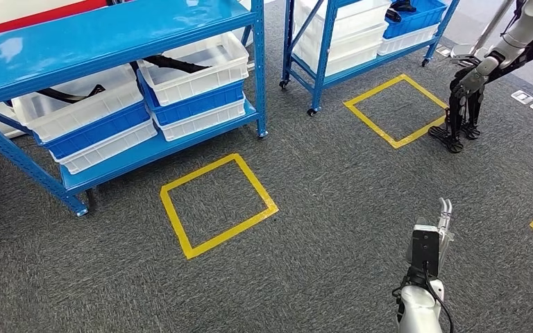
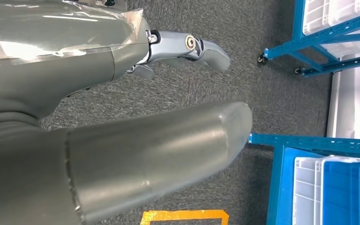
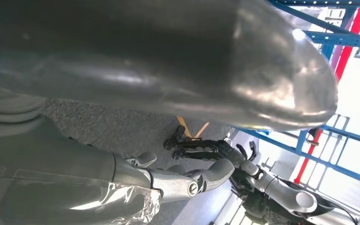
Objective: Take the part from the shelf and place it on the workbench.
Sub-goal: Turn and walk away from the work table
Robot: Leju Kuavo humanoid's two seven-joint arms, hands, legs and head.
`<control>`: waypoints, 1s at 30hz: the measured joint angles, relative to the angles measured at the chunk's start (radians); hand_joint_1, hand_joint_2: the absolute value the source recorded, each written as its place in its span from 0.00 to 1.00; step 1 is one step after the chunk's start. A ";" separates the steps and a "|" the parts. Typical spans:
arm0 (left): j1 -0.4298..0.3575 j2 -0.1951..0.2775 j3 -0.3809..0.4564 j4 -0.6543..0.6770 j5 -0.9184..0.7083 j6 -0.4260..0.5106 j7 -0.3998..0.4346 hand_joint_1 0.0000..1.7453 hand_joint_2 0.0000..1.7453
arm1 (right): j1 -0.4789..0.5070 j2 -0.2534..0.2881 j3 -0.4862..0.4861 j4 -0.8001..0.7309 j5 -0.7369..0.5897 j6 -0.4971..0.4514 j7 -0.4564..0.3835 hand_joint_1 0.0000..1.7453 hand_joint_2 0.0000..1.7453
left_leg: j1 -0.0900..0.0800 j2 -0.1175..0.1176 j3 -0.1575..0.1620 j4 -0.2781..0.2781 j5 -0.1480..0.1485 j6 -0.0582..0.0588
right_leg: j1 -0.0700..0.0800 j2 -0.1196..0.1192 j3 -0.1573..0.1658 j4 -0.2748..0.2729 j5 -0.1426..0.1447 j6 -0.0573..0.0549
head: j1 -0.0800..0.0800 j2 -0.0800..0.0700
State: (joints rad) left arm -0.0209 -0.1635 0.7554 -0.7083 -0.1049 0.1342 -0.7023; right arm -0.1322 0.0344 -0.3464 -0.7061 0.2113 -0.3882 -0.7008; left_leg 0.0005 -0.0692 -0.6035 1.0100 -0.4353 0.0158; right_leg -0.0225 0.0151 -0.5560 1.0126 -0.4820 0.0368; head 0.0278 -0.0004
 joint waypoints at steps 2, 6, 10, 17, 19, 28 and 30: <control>-0.002 0.000 0.000 0.000 0.000 0.001 0.000 0.00 0.00 | 0.000 0.000 0.000 0.000 -0.002 -0.001 0.000 0.00 0.00 | -0.001 0.000 -0.002 0.004 -0.003 0.005 | -0.001 0.000 0.000 -0.001 -0.001 0.002 | 0.000 0.000; -0.005 -0.001 0.000 0.001 0.000 -0.001 0.000 0.00 0.00 | -0.002 -0.002 0.000 0.000 -0.008 -0.009 0.000 0.00 0.00 | -0.004 -0.001 0.001 -0.008 -0.013 0.029 | -0.004 0.000 0.000 0.012 0.012 0.023 | 0.000 0.000; -0.005 -0.004 0.001 0.003 -0.001 -0.004 0.000 0.00 0.00 | -0.005 -0.008 0.003 -0.001 -0.015 -0.017 0.000 0.00 0.00 | 0.001 0.000 0.041 -0.019 -0.029 0.049 | -0.002 -0.005 -0.079 0.162 -0.043 0.013 | 0.004 0.000; -0.001 -0.009 0.001 0.013 -0.001 -0.004 0.001 0.00 0.00 | 0.004 -0.015 0.004 -0.002 -0.016 -0.018 0.000 0.00 0.00 | 0.011 -0.003 0.094 -0.010 -0.083 0.018 | -0.018 -0.003 -0.091 0.070 0.031 0.067 | 0.005 0.000; -0.002 -0.008 0.001 0.014 -0.001 -0.003 0.001 0.00 0.00 | 0.009 -0.015 0.004 0.000 -0.016 -0.018 0.001 0.00 0.00 | 0.010 -0.004 0.101 -0.009 -0.101 0.003 | -0.016 -0.002 -0.068 0.021 0.036 0.044 | 0.004 0.000; -0.009 -0.010 0.000 0.016 -0.001 -0.001 0.001 0.00 0.00 | 0.043 -0.015 0.004 -0.014 -0.013 -0.018 -0.001 0.00 0.00 | 0.013 0.066 -0.150 0.292 -0.170 -0.022 | -0.006 -0.016 0.074 -0.013 -0.058 -0.028 | -0.003 0.000; -0.006 -0.009 0.001 0.019 -0.001 0.000 0.001 0.00 0.00 | 0.047 -0.013 0.004 -0.014 -0.010 -0.017 -0.001 0.00 0.00 | 0.007 0.066 -0.179 0.230 -0.197 -0.009 | 0.000 -0.016 0.129 -0.026 -0.092 -0.028 | -0.004 0.000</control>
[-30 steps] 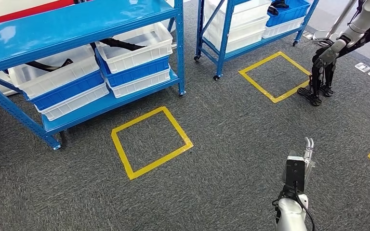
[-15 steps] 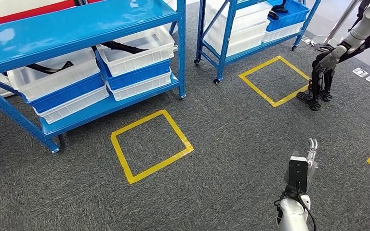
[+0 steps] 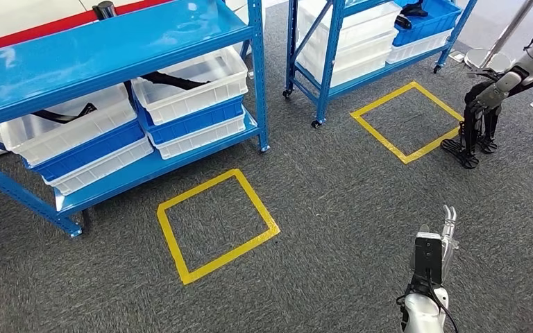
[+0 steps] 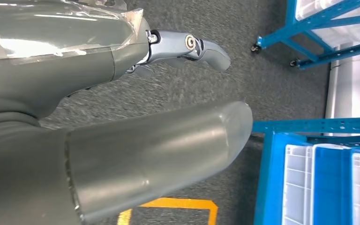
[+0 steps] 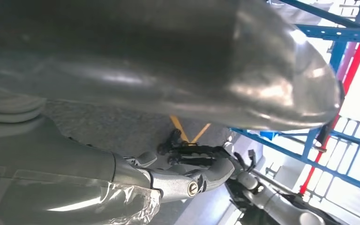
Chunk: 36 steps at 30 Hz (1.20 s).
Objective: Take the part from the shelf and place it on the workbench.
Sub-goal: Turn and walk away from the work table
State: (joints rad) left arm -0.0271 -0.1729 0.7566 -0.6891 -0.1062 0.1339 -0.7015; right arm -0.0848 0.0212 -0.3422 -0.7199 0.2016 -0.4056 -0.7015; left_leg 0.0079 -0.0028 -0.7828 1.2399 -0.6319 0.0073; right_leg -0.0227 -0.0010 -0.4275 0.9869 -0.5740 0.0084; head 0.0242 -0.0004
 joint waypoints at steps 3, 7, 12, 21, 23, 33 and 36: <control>0.011 0.006 0.001 0.004 0.000 0.000 0.000 0.00 0.00 | 0.005 0.007 0.001 0.002 0.006 0.001 0.000 0.00 0.00 | -0.026 -0.003 0.004 -0.181 0.239 0.048 | 0.006 0.001 0.069 -0.025 -0.054 0.003 | 0.000 0.000; 0.006 0.012 0.005 0.003 0.000 -0.002 -0.001 0.00 0.00 | -0.004 0.009 0.004 -0.008 0.011 0.002 0.000 0.00 0.00 | -0.045 -0.020 0.071 -0.241 0.305 0.056 | 0.015 0.008 0.129 0.005 -0.035 0.038 | -0.006 0.000; -0.001 0.009 0.005 0.005 0.000 -0.003 -0.001 0.00 0.00 | -0.009 0.002 0.005 -0.009 0.010 0.002 0.000 0.00 0.00 | -0.032 -0.032 0.194 -0.259 0.212 0.074 | 0.016 0.008 -0.128 0.308 -0.074 0.025 | -0.004 0.000; 0.016 0.004 0.011 0.012 0.001 -0.002 0.000 0.00 0.00 | 0.013 -0.003 0.005 0.000 0.009 0.004 0.002 0.00 0.00 | -0.031 -0.062 0.384 -0.249 0.034 0.045 | 0.004 -0.005 -0.262 0.041 0.212 0.062 | -0.006 -0.001; 0.004 0.005 0.011 0.011 0.000 -0.003 0.000 0.00 0.00 | -0.005 -0.002 0.005 -0.002 0.010 0.004 0.001 0.00 0.00 | -0.032 -0.047 0.340 -0.145 0.079 0.037 | -0.002 -0.005 -0.236 0.037 0.197 0.033 | -0.006 0.000; 0.001 0.009 0.010 0.012 -0.001 -0.005 0.000 0.00 0.00 | -0.006 -0.002 0.004 0.000 -0.001 0.009 0.001 0.00 0.00 | 0.017 0.010 0.105 -0.161 0.131 -0.020 | -0.022 0.000 -0.061 0.008 0.063 0.032 | -0.008 0.000; -0.005 0.009 0.008 0.014 -0.004 -0.006 0.001 0.00 0.00 | -0.004 -0.001 0.003 -0.002 -0.010 0.005 0.001 0.00 0.00 | 0.009 0.016 0.112 -0.214 0.231 -0.005 | -0.020 -0.001 -0.045 0.004 0.032 0.057 | -0.010 0.000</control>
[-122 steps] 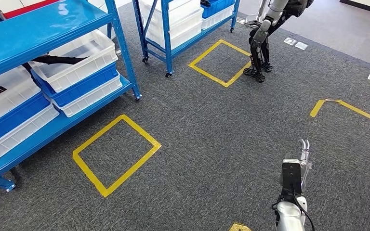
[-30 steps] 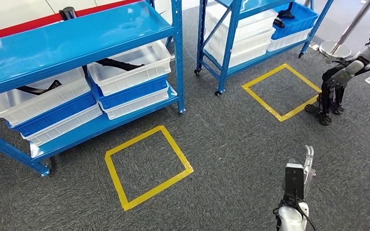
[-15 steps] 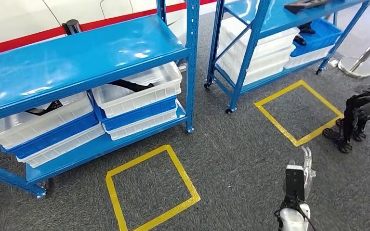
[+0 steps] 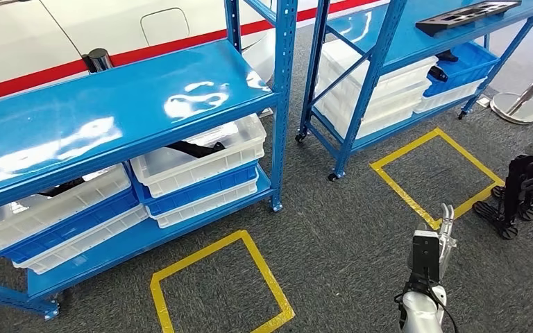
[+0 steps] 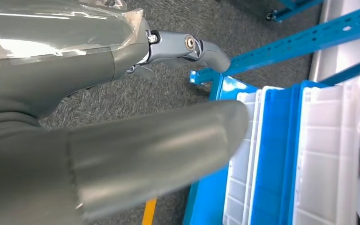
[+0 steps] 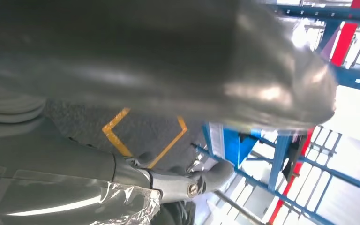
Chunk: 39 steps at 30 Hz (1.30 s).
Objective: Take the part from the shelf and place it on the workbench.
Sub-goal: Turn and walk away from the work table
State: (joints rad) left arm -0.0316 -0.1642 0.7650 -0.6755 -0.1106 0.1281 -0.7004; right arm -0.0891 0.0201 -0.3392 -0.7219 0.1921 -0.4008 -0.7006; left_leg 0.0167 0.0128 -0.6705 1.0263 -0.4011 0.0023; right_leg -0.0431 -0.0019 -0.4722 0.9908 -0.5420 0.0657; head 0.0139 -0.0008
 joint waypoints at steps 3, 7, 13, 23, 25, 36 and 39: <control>-0.014 0.001 -0.005 0.001 -0.005 0.000 -0.001 0.00 0.00 | 0.004 0.000 -0.001 -0.007 -0.002 -0.004 0.000 0.00 0.00 | -0.004 -0.010 0.020 -0.012 0.008 0.025 | 0.000 -0.003 0.006 0.016 -0.024 0.014 | 0.004 0.000; -0.031 0.002 -0.019 0.007 -0.006 -0.005 -0.002 0.00 0.00 | 0.021 -0.002 -0.009 -0.013 -0.006 -0.004 0.000 0.00 0.00 | -0.017 -0.021 0.036 -0.019 -0.007 0.052 | 0.012 -0.001 -0.148 0.265 -0.106 -0.007 | 0.007 0.000; -0.034 -0.002 -0.044 0.016 -0.006 -0.006 -0.001 0.00 0.00 | 0.039 -0.001 -0.017 -0.031 0.006 0.008 0.000 0.00 0.00 | -0.041 -0.038 0.072 -0.016 -0.039 0.056 | 0.040 0.002 -0.115 0.040 0.063 -0.011 | 0.007 0.000; -0.034 -0.004 -0.072 0.018 0.004 -0.004 -0.001 0.00 0.00 | 0.037 0.012 -0.017 -0.039 0.058 0.016 0.000 0.00 0.00 | -0.045 -0.035 0.083 -0.020 -0.049 0.057 | 0.043 0.004 -0.097 0.015 0.077 -0.034 | 0.007 0.000; -0.033 -0.004 -0.074 0.018 0.005 -0.004 -0.001 0.00 0.00 | 0.035 0.013 -0.018 -0.039 0.060 0.016 0.000 0.00 0.00 | -0.044 -0.036 0.083 -0.021 -0.049 0.055 | 0.044 0.004 -0.097 0.015 0.076 -0.035 | 0.007 0.000; -0.028 0.000 -0.084 0.018 0.007 0.003 -0.001 0.00 0.00 | 0.043 0.026 -0.023 -0.039 0.100 0.015 0.000 0.00 0.00 | -0.031 -0.049 0.104 -0.051 -0.036 0.071 | 0.034 0.003 -0.212 0.254 -0.026 -0.031 | 0.008 0.000; -0.023 0.001 -0.084 0.019 0.008 0.002 -0.001 0.00 0.00 | 0.050 0.030 -0.035 -0.040 0.111 0.025 0.000 0.00 0.00 | -0.023 -0.069 0.103 -0.046 -0.040 0.061 | 0.018 0.005 -0.204 0.234 -0.002 0.001 | 0.008 0.000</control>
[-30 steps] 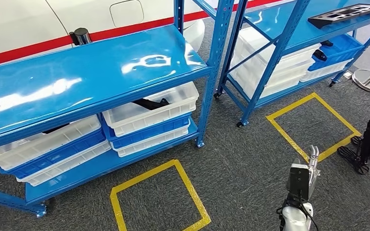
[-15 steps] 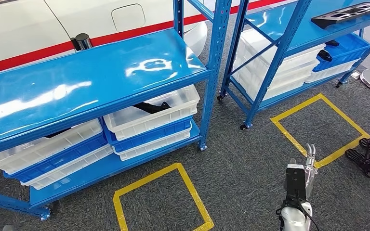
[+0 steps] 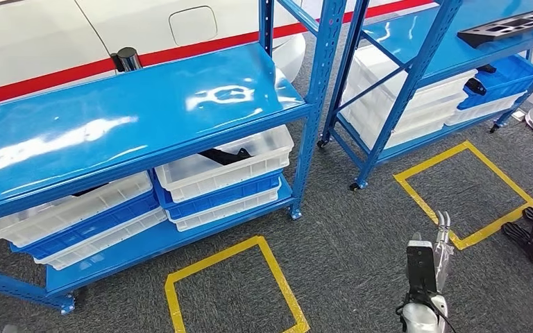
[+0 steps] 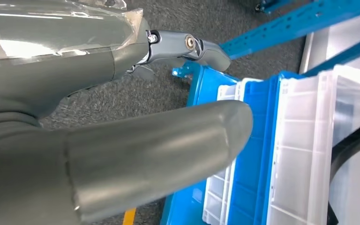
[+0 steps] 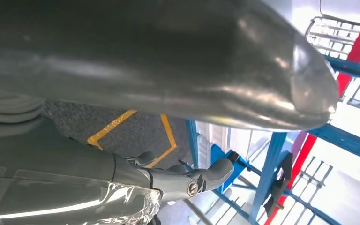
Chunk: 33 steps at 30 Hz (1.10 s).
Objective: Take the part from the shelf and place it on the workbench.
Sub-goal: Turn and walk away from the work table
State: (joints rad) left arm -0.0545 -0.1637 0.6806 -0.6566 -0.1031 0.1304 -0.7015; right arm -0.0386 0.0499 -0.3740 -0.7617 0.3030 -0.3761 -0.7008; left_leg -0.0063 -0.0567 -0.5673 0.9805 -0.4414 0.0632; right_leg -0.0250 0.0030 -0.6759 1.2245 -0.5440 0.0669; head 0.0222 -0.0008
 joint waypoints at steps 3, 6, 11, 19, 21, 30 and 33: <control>0.002 0.004 0.000 0.000 0.000 0.000 0.000 0.00 0.00 | 0.003 0.005 -0.009 -0.001 0.013 0.013 0.000 0.00 0.00 | 0.008 -0.026 -0.006 0.021 -0.013 -0.025 | -0.013 0.031 0.099 -0.185 0.060 0.023 | 0.001 0.000; 0.007 0.011 0.000 0.000 0.000 -0.001 0.000 0.00 0.00 | 0.004 0.011 -0.014 -0.003 0.023 0.022 0.000 0.00 0.00 | 0.011 -0.044 -0.013 0.026 -0.016 -0.045 | -0.007 0.024 0.116 -0.207 0.064 -0.010 | 0.002 0.000; 0.011 0.021 0.000 0.001 0.000 -0.004 0.000 0.00 0.00 | -0.006 0.018 -0.021 -0.003 0.032 0.026 0.000 0.00 0.00 | 0.016 0.037 -0.100 0.201 -0.109 -0.068 | -0.008 -0.017 0.119 -0.209 0.062 -0.045 | -0.003 0.000; 0.013 0.027 0.000 0.001 0.000 -0.007 0.000 0.00 0.00 | -0.011 0.024 -0.025 -0.003 0.033 0.026 0.000 0.00 0.00 | -0.002 0.134 -0.036 0.051 -0.014 -0.038 | 0.011 -0.099 0.137 -0.209 0.044 -0.045 | -0.003 0.000; 0.011 0.028 0.000 0.001 0.000 -0.007 0.000 0.00 0.00 | -0.013 0.025 -0.026 -0.003 0.033 0.026 0.000 0.00 0.00 | -0.010 0.125 -0.033 0.036 -0.015 -0.032 | 0.014 -0.121 0.143 -0.213 0.040 -0.034 | -0.003 0.000; 0.005 0.027 0.000 0.007 0.008 0.006 0.000 0.00 0.00 | -0.020 0.018 -0.031 0.002 0.032 0.026 0.000 0.00 0.00 | 0.002 0.001 -0.015 0.015 0.001 -0.010 | 0.009 -0.006 -0.001 0.046 -0.044 -0.017 | 0.001 0.000; 0.005 0.029 0.001 0.015 0.011 0.008 0.000 0.00 0.00 | -0.025 0.013 -0.032 0.002 0.030 0.026 0.000 0.00 0.00 | 0.002 -0.034 -0.013 0.022 -0.006 -0.020 | 0.005 0.006 0.073 -0.152 0.051 0.003 | 0.002 0.000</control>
State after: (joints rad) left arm -0.0495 -0.1347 0.6820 -0.6416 -0.0916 0.1386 -0.7018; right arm -0.0639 0.0631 -0.4056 -0.7598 0.3333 -0.3506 -0.7008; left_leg -0.0045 -0.0907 -0.5799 1.0026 -0.4476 0.0434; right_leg -0.0200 0.0092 -0.6026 1.0722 -0.4932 0.0698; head 0.0241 -0.0008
